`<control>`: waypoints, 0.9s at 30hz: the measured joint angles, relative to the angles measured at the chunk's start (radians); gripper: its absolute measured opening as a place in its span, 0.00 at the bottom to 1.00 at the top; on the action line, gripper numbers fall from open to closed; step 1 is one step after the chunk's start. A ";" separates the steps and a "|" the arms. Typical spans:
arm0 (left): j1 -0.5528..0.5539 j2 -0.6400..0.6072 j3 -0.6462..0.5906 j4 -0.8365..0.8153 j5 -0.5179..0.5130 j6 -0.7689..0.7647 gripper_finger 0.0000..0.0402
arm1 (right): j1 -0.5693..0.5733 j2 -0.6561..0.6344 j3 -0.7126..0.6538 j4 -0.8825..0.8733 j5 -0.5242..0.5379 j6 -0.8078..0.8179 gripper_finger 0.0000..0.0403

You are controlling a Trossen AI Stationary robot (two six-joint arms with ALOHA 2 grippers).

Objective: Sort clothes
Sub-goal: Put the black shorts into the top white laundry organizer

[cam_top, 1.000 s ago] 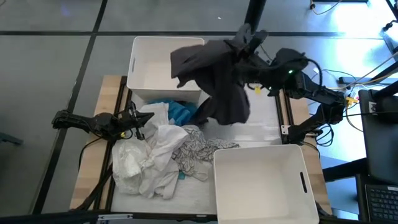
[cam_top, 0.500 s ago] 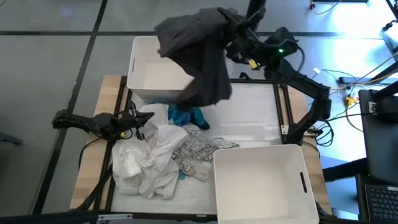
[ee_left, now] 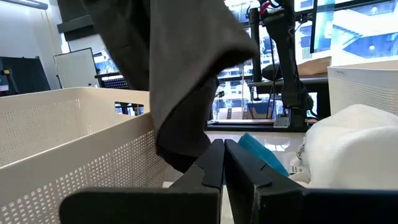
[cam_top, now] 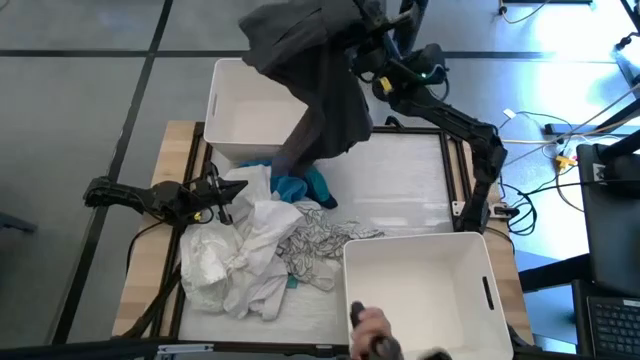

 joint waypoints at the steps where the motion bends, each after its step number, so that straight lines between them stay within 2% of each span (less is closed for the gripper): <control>1: 0.000 0.000 0.000 0.000 0.000 -0.003 0.01 | -0.011 0.011 0.015 -0.012 0.000 0.037 0.04; 4: 0.000 0.000 0.000 -0.001 0.000 -0.006 0.01 | -0.037 0.043 0.046 -0.072 -0.025 0.140 0.04; 12: 0.000 0.000 0.000 -0.009 0.000 -0.031 0.01 | -0.037 0.140 0.058 -0.333 -0.023 0.257 0.05; 17: 0.000 0.000 0.000 -0.009 0.000 -0.030 0.01 | -0.038 0.176 0.061 -0.553 -0.016 0.348 0.04; 21: 0.000 0.000 0.000 -0.009 0.000 -0.030 0.01 | -0.038 0.188 0.059 -0.732 -0.016 0.413 0.07; 27: 0.000 0.000 0.000 -0.009 0.000 -0.030 0.01 | -0.023 0.182 0.061 -0.858 -0.011 0.532 0.15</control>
